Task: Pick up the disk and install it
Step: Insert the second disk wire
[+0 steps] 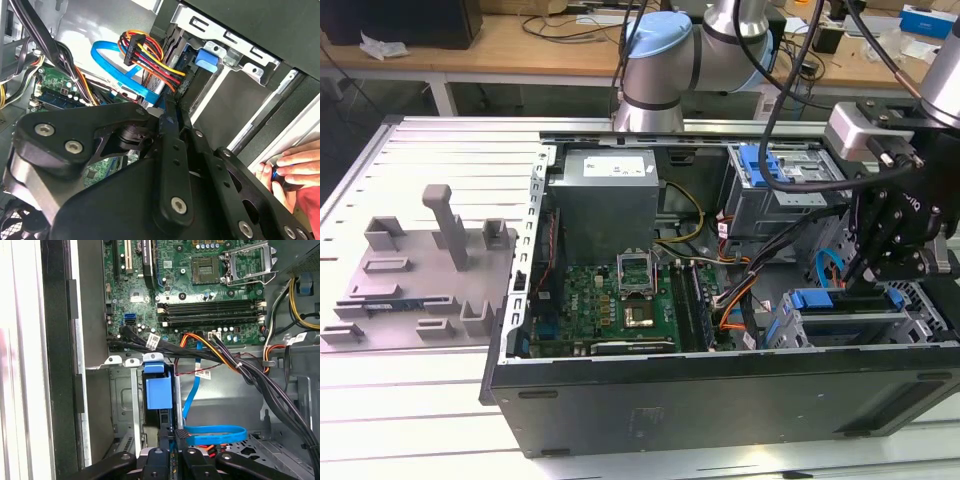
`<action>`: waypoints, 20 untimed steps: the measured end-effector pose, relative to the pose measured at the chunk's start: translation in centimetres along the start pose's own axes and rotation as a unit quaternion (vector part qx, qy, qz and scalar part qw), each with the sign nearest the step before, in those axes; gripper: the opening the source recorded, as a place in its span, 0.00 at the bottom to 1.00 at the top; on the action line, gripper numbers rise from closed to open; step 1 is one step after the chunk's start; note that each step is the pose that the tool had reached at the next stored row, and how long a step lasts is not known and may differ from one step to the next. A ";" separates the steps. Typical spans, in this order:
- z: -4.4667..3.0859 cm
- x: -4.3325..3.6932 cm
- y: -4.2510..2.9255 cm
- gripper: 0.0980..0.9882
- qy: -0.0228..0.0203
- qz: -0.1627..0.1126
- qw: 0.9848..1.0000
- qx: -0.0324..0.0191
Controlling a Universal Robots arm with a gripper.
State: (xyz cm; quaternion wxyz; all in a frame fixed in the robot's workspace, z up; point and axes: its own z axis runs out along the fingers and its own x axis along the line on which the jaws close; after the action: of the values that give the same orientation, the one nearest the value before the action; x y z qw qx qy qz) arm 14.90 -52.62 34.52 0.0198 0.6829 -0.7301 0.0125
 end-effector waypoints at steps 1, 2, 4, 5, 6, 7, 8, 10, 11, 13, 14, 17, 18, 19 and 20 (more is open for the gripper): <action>0.05 0.00 -0.01 0.07 0.000 0.000 1.000 0.000; 0.10 -0.01 -0.03 0.07 0.000 0.000 1.000 0.000; 0.20 -0.01 -0.04 0.07 0.000 0.000 1.000 0.000; 0.25 -0.02 -0.05 0.07 0.000 0.000 1.000 0.000; 0.30 -0.02 -0.05 0.07 0.000 0.000 1.000 0.000; 0.36 -0.02 -0.05 0.07 0.000 0.000 1.000 0.000; 0.43 -0.02 -0.05 0.07 0.000 0.000 1.000 0.000; 0.73 -0.01 -0.06 0.07 0.000 0.000 1.000 0.000; 0.83 0.00 -0.06 0.07 0.000 0.000 1.000 0.000; 0.97 0.00 -0.06 0.15 -0.001 0.000 1.000 0.000; 0.87 0.00 -0.06 0.15 -0.001 0.000 1.000 0.000; 0.09 0.04 -0.05 0.22 0.000 0.000 1.000 0.000; -0.12 0.05 -0.05 0.22 0.000 0.000 1.000 0.000; -0.45 0.06 -0.05 0.22 0.000 0.000 1.000 0.000; -0.75 0.08 -0.05 0.22 0.000 0.000 1.000 0.000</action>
State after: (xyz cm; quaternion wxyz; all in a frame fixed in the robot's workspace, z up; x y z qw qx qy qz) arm 14.95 -52.67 35.27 0.0198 0.6829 -0.7301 0.0125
